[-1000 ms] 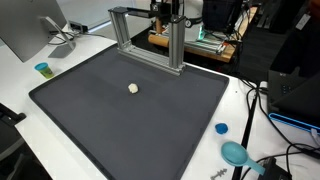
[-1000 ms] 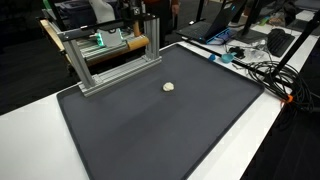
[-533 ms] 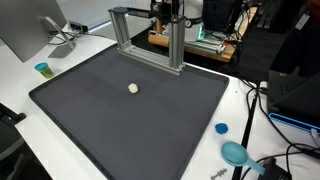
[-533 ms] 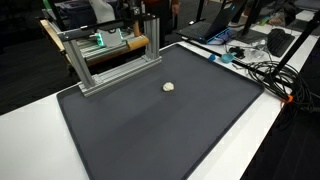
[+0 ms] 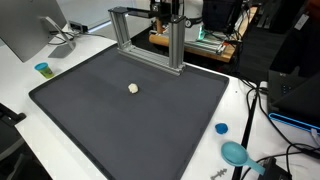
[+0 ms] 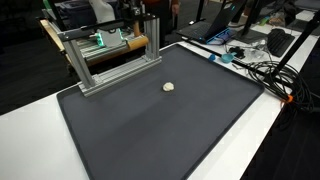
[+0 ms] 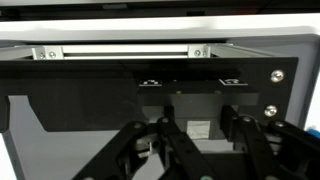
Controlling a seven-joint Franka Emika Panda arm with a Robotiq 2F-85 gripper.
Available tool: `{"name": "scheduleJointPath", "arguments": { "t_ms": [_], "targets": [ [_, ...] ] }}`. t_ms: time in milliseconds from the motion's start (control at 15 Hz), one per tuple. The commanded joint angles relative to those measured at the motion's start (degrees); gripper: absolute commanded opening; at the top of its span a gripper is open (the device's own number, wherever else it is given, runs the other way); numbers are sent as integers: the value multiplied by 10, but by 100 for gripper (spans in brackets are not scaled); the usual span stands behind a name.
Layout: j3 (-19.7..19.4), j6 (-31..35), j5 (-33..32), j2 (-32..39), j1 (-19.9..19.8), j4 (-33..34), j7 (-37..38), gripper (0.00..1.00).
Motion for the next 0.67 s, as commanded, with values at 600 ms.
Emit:
{"name": "scheduleJointPath", "arguments": {
  "t_ms": [600],
  "targets": [
    [68, 185, -50, 199, -29, 176, 173, 21]
  ]
}}
